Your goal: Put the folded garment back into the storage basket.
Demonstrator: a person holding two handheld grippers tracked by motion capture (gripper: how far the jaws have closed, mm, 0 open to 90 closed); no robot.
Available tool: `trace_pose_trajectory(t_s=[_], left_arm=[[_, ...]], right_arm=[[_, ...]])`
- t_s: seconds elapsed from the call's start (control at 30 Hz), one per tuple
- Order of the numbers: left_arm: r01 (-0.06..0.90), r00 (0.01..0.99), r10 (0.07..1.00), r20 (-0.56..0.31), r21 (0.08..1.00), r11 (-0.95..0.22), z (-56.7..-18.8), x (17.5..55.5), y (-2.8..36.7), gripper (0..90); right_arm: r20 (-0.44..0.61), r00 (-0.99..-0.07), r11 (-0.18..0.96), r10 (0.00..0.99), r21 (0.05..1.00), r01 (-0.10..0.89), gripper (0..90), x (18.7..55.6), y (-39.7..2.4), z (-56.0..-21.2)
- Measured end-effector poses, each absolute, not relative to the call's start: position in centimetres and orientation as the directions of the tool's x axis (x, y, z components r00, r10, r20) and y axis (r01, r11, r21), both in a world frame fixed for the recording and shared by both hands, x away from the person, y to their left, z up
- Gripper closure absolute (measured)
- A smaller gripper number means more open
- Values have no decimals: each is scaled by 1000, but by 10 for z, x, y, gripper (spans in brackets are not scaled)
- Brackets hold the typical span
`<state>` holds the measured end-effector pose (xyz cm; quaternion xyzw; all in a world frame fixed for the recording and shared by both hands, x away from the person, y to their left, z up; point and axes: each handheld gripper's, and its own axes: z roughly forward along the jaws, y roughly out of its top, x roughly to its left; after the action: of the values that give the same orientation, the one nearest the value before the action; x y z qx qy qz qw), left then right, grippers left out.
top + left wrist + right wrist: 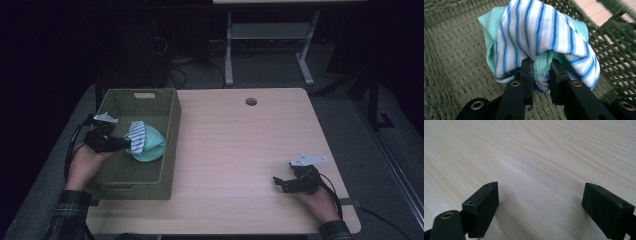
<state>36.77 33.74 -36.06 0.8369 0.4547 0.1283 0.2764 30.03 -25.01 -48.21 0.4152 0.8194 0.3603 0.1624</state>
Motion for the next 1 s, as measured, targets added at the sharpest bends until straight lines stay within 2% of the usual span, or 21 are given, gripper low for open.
trace_pose_trajectory(t_s=[0.23, 0.5, 0.73, 0.83, 0.9, 1.0], left_arm=[[701, 550, 834, -34, 562, -440, -373, 372, 337, 749], [721, 557, 830, 19, 485, -495, -392, 379, 337, 735], [745, 572, 820, 19, 406, -529, -408, 386, 333, 712], [750, 569, 822, 17, 399, -527, -409, 386, 333, 701], [751, 567, 823, 19, 398, -527, -409, 386, 333, 657], [748, 561, 828, 8, 425, -510, -406, 385, 336, 507]], right_arm=[[33, -602, 396, 797, 725, 564, 138, 300, -250, -482], [33, -603, 396, 797, 725, 563, 139, 300, -250, -482], [33, -603, 396, 797, 725, 563, 139, 300, -250, -482], [34, -602, 395, 798, 725, 564, 139, 300, -250, -482], [33, -603, 396, 797, 725, 563, 139, 300, -250, -482], [32, -603, 397, 797, 726, 562, 138, 300, -250, -482]])
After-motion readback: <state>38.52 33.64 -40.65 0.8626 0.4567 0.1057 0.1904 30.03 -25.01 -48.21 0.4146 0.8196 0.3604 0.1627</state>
